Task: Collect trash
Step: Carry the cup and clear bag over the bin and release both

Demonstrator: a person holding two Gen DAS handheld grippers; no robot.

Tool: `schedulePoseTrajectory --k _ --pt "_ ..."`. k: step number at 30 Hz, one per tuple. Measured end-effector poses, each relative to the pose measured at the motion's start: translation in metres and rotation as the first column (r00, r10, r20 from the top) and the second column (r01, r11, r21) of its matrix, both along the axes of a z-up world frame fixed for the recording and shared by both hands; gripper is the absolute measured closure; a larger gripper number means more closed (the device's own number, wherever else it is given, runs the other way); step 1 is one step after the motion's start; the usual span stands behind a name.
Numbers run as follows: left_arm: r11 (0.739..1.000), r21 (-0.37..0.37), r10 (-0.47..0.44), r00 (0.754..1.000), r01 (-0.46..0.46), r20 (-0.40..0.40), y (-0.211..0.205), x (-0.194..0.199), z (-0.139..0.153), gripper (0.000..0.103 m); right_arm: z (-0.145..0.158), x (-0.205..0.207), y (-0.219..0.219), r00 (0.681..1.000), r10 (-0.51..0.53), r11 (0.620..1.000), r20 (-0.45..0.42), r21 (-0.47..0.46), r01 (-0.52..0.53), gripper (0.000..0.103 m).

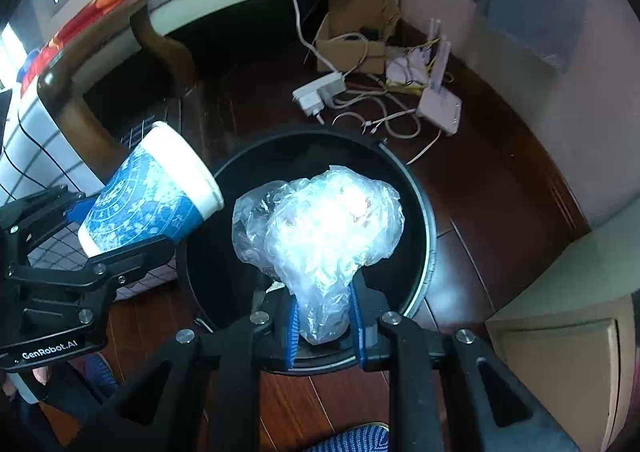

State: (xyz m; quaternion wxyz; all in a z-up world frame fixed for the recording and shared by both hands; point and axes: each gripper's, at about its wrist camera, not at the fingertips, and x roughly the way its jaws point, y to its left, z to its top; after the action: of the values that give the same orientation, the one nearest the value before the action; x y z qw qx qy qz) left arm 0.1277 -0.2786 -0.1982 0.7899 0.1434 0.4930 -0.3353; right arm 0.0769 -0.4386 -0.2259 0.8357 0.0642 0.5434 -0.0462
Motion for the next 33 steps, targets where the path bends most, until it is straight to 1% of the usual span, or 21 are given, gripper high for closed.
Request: schedulePoseTrajectory --k 1,2,3,4,5,6,7,8,9,10,11,12,16,23,28,33 --pt "1.000 0.022 0.006 1.000 -0.006 0.003 -0.002 0.002 -0.005 0.029 -0.007 0.003 0.001 1.000 0.017 1.000 -0.015 -0.006 -0.017 0.078" --pt "0.999 0.035 0.016 1.000 -0.016 0.007 -0.002 0.005 -0.007 0.018 -0.017 0.007 0.000 0.998 0.027 0.999 -0.051 -0.027 -0.028 0.073" --pt "0.998 0.044 0.034 0.999 -0.034 -0.001 0.000 0.007 -0.011 0.011 -0.023 0.007 -0.002 0.998 0.018 0.998 -0.067 -0.051 -0.022 0.053" --pt "0.998 0.043 0.042 0.999 -0.042 -0.006 0.002 0.009 -0.012 0.009 -0.028 0.005 -0.005 0.997 0.005 0.998 -0.074 -0.068 -0.010 0.036" --pt "0.997 0.048 0.059 0.998 -0.059 -0.004 0.006 0.011 -0.013 0.009 -0.030 0.002 -0.010 0.997 -0.014 0.998 -0.076 -0.065 0.010 0.030" --pt "0.996 0.055 0.071 0.997 -0.071 0.001 0.009 0.010 -0.014 0.009 -0.031 0.001 -0.014 0.996 -0.031 0.997 -0.080 -0.069 0.026 0.022" --pt "0.994 0.061 0.086 0.996 -0.086 0.006 0.013 0.011 -0.014 0.007 -0.030 0.000 -0.017 0.996 -0.044 0.997 -0.076 -0.074 0.039 0.020" --pt "0.993 0.066 0.097 0.995 -0.098 0.009 0.015 0.012 -0.016 0.002 -0.028 -0.001 -0.019 0.996 -0.056 0.996 -0.068 -0.074 0.051 0.019" --pt "0.992 0.070 0.107 0.994 -0.108 0.017 0.018 0.013 -0.017 0.000 -0.026 -0.001 -0.022 0.996 -0.066 0.995 -0.059 -0.075 0.062 0.018" --pt "0.990 0.076 0.117 0.993 -0.119 0.031 0.020 0.012 -0.017 0.000 -0.023 -0.001 -0.022 0.996 -0.076 0.995 -0.049 -0.076 0.072 0.008" --pt "0.989 0.079 0.122 0.992 -0.125 0.041 0.022 0.011 -0.016 0.000 -0.019 -0.001 -0.022 0.996 -0.083 0.994 -0.038 -0.079 0.080 0.002" --pt "0.988 0.080 0.127 0.991 -0.131 0.050 0.024 0.010 -0.014 0.000 -0.016 -0.001 -0.021 0.996 -0.087 0.993 -0.030 -0.082 0.084 0.000" --pt "0.986 0.073 0.143 0.987 -0.148 0.072 0.031 0.009 -0.007 0.000 -0.007 -0.003 -0.019 0.993 -0.121 0.989 -0.013 -0.083 0.119 0.000" --pt "0.985 0.045 0.163 0.981 -0.169 0.109 0.044 0.001 0.018 0.000 0.017 -0.007 -0.011 0.990 -0.140 0.987 0.021 -0.073 0.141 0.000" --pt "0.982 0.016 0.183 0.975 -0.186 0.129 0.055 -0.008 0.040 0.000 0.041 -0.013 0.004 0.990 -0.130 0.988 0.055 -0.074 0.134 0.000" --pt "0.978 -0.014 0.208 0.964 -0.209 0.165 0.072 -0.017 0.068 0.000 0.066 -0.017 0.020 0.988 -0.119 0.989 0.100 -0.073 0.127 0.000"
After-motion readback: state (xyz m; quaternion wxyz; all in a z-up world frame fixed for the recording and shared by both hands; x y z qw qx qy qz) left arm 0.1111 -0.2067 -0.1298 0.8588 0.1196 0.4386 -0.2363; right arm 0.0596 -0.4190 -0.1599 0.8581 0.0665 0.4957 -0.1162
